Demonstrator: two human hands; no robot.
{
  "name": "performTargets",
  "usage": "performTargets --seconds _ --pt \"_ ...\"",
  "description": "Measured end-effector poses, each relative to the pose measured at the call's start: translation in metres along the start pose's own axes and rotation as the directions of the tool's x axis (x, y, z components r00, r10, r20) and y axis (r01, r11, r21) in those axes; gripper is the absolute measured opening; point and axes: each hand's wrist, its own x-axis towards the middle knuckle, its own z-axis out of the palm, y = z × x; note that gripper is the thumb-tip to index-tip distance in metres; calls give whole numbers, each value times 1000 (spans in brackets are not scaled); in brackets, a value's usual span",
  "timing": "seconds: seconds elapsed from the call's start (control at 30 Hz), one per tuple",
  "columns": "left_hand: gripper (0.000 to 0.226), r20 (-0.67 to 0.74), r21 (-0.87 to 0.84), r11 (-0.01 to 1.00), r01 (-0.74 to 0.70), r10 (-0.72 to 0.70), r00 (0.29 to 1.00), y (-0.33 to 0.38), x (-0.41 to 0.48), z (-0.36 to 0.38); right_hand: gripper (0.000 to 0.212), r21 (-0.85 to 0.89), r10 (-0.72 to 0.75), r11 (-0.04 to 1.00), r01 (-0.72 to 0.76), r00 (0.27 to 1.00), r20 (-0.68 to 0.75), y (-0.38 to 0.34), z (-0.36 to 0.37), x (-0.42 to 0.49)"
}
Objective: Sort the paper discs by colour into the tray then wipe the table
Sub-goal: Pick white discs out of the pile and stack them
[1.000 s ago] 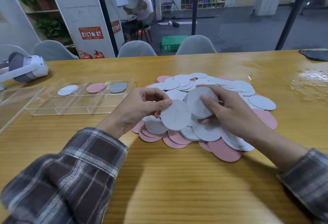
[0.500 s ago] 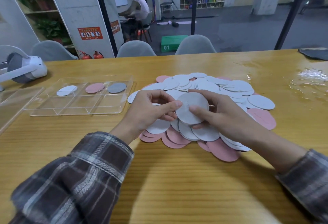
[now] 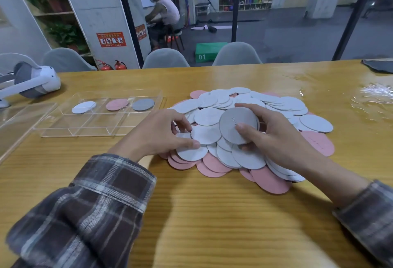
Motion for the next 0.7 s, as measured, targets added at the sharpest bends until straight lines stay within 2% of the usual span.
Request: performTargets --seconds 0.17,0.27,0.37,0.5,0.6,0.7 --pt "55 -66 -30 999 -16 14 998 1 4 13 42 12 1 1000 -1 1000 -6 0 -1 1" --pt "49 -70 -41 998 -55 52 996 4 3 20 41 3 7 1000 -7 1000 -8 -1 0 0" --pt "34 -66 -109 993 -36 29 997 4 3 16 40 30 22 999 -22 1000 -12 -4 -1 -1" --pt "13 -24 -336 942 -16 9 1000 4 5 5 39 57 44 997 -43 999 -26 -7 -2 -2" --pt "11 28 -489 873 1 15 1000 9 3 2 39 60 58 997 -55 997 -46 -7 -2 -1" --pt "13 73 -567 824 15 31 997 10 3 3 39 76 70 995 -66 996 -60 -8 -2 -1"
